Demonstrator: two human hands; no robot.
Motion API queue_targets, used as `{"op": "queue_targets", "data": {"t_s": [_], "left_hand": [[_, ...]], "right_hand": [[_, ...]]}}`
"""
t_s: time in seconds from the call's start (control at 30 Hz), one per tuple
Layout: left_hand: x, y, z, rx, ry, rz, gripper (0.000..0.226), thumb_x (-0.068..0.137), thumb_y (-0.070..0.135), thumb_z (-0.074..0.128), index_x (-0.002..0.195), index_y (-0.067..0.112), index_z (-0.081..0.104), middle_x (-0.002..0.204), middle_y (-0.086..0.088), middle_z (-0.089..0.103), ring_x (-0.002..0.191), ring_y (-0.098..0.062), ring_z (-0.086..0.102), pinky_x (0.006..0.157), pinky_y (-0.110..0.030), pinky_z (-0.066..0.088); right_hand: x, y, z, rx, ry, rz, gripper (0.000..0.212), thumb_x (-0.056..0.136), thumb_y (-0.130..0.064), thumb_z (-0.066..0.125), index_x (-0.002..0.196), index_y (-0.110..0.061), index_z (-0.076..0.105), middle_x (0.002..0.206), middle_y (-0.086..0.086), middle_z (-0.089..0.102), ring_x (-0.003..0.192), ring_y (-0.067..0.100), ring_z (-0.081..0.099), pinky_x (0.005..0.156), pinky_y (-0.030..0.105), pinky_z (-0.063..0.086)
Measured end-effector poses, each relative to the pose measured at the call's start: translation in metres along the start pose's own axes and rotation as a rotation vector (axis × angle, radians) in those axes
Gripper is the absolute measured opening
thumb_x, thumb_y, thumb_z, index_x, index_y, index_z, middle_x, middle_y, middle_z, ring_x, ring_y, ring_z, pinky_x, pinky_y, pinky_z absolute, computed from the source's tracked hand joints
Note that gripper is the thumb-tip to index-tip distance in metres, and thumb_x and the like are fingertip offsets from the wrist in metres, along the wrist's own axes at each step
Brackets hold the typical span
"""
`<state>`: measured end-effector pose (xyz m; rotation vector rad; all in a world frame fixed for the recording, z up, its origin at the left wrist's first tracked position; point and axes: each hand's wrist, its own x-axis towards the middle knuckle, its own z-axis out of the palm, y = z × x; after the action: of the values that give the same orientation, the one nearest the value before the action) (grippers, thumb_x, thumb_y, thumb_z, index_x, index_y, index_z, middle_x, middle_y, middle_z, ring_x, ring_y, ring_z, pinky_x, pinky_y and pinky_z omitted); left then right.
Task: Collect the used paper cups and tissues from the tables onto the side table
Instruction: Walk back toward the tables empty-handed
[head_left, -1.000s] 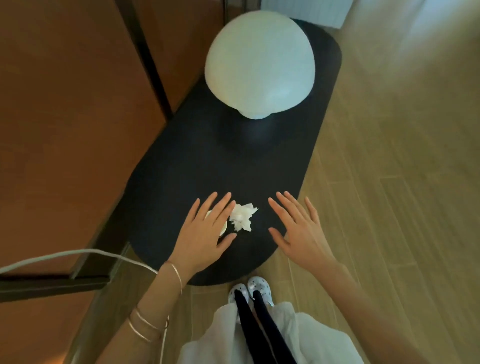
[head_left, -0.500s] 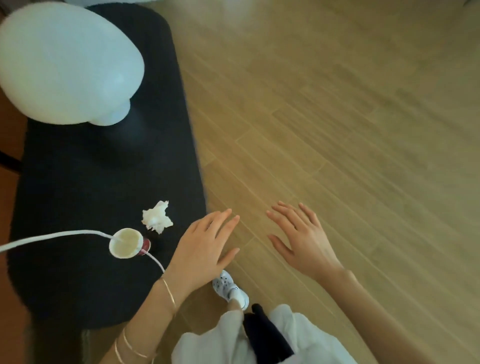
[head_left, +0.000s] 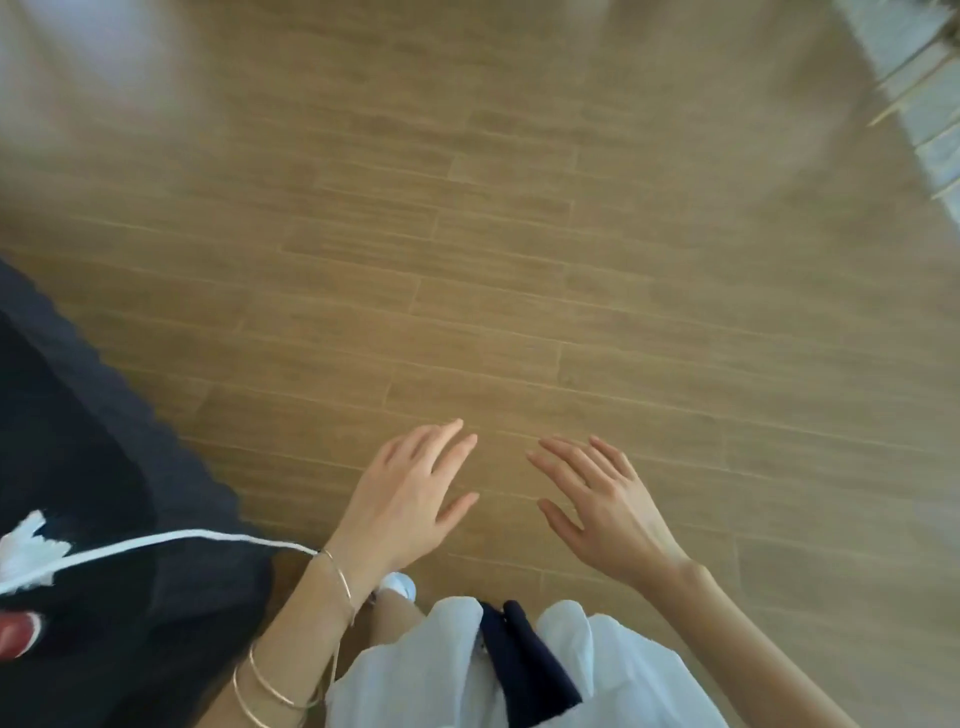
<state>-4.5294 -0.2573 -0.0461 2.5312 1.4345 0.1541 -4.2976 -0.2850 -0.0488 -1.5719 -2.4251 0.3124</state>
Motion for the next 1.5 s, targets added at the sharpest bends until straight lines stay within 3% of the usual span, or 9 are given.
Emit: {"op": "queue_targets", "data": {"t_s": [0.27,0.43,0.57,0.83,1.23,1.5], "left_hand": [[0.102,0.167,0.014,0.034,-0.061,0.466,0.054,0.086,0.045,0.055,0.132,0.016,0.050,0.138,-0.004,0.049,0.125,-0.025,0.046,0.105,-0.040,0.036],[0.163,0.252,0.026,0.050,-0.113,0.694,0.054,0.086,0.044,0.056,0.133,0.017,0.049,0.139,-0.003,0.048,0.126,-0.024,0.044,0.107,-0.042,0.033],[0.212,0.314,0.048,0.056,-0.177,0.839,0.053,0.088,0.046,0.051,0.133,0.019,0.048,0.139,-0.001,0.047,0.128,-0.022,0.043,0.108,-0.040,0.030],[0.343,0.433,0.075,0.016,-0.242,1.020,0.060,0.087,0.052,0.028,0.134,0.020,0.046,0.140,0.000,0.045,0.129,-0.021,0.041,0.107,-0.037,0.030],[0.478,0.646,0.090,-0.035,-0.218,1.345,0.055,0.091,0.045,0.047,0.139,0.020,0.040,0.144,-0.001,0.040,0.133,-0.021,0.034,0.110,-0.038,0.026],[0.532,0.768,0.132,-0.036,-0.237,1.366,0.055,0.089,0.043,0.052,0.137,0.019,0.042,0.142,-0.001,0.042,0.133,-0.022,0.035,0.109,-0.039,0.029]], "right_hand": [[-0.147,0.091,-0.071,-0.053,0.228,0.422,0.041,0.090,-0.037,0.048,0.126,-0.018,0.053,0.129,0.000,0.056,0.123,0.016,0.049,0.103,0.042,0.037],[-0.210,0.139,-0.092,-0.108,0.385,0.654,0.045,0.085,-0.025,0.060,0.129,-0.017,0.051,0.133,0.001,0.053,0.126,0.017,0.046,0.105,0.043,0.035],[-0.244,0.178,-0.096,-0.122,0.415,0.826,0.048,0.082,-0.022,0.064,0.128,-0.017,0.052,0.132,0.002,0.054,0.125,0.017,0.047,0.103,0.044,0.037],[-0.281,0.292,-0.143,-0.150,0.401,1.048,0.048,0.084,-0.028,0.062,0.130,-0.020,0.050,0.132,0.000,0.054,0.126,0.017,0.046,0.105,0.044,0.035],[-0.344,0.438,-0.242,-0.303,0.648,1.304,0.046,0.081,-0.017,0.064,0.125,-0.017,0.054,0.131,0.003,0.054,0.120,0.020,0.051,0.104,0.041,0.036],[-0.420,0.545,-0.258,-0.251,0.604,1.339,0.044,0.082,-0.022,0.064,0.126,-0.019,0.054,0.128,0.000,0.056,0.121,0.017,0.050,0.103,0.039,0.036]]}}
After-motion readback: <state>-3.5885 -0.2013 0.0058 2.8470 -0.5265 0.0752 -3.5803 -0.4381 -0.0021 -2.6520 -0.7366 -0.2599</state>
